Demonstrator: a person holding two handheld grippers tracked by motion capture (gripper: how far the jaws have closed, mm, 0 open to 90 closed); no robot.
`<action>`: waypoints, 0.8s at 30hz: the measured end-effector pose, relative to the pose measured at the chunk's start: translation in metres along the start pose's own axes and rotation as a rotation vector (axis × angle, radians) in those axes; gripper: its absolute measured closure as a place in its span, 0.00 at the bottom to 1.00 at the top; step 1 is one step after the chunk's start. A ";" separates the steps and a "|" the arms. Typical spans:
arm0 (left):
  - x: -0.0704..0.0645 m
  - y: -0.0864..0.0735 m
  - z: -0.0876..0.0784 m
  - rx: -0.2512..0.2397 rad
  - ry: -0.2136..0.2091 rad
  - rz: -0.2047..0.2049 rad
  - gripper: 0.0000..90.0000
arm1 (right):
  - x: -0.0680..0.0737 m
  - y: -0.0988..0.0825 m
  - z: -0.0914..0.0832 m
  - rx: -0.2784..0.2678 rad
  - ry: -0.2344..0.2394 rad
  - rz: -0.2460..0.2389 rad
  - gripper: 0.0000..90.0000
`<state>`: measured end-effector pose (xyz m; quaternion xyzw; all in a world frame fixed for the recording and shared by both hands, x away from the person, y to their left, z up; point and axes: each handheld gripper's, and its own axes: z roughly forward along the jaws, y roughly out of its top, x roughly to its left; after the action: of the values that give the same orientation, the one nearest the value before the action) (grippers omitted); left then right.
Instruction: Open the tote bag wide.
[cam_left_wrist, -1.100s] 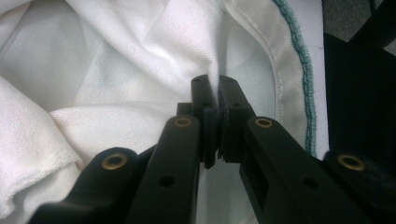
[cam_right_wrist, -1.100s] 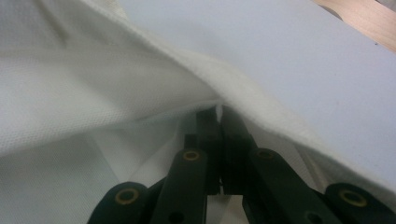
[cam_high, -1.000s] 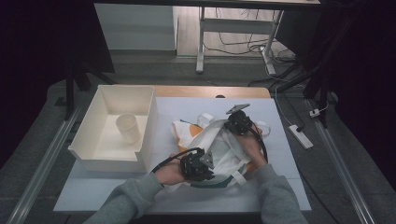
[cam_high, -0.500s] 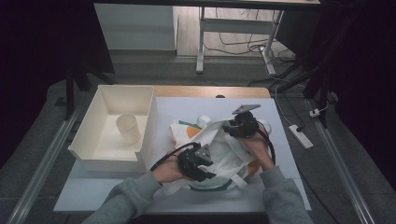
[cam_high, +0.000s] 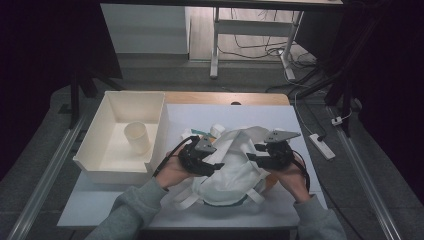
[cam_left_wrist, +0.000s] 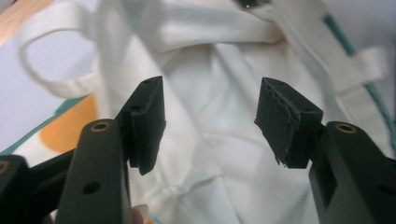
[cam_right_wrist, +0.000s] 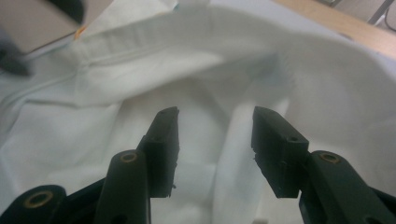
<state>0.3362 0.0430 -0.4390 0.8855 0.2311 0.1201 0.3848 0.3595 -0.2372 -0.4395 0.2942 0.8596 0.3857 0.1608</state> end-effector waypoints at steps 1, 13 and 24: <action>0.002 0.001 0.002 -0.001 0.015 -0.014 0.46 | 0.002 -0.004 -0.001 0.005 -0.003 -0.001 0.57; 0.030 0.008 0.028 0.028 0.135 -0.111 0.54 | 0.017 -0.012 -0.001 0.033 0.032 -0.040 0.56; 0.043 0.001 0.049 0.094 0.119 -0.134 0.96 | 0.033 -0.008 0.024 0.117 0.121 -0.134 0.50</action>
<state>0.3927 0.0327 -0.4696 0.8764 0.3176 0.1355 0.3356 0.3428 -0.2075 -0.4627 0.2210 0.9065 0.3404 0.1167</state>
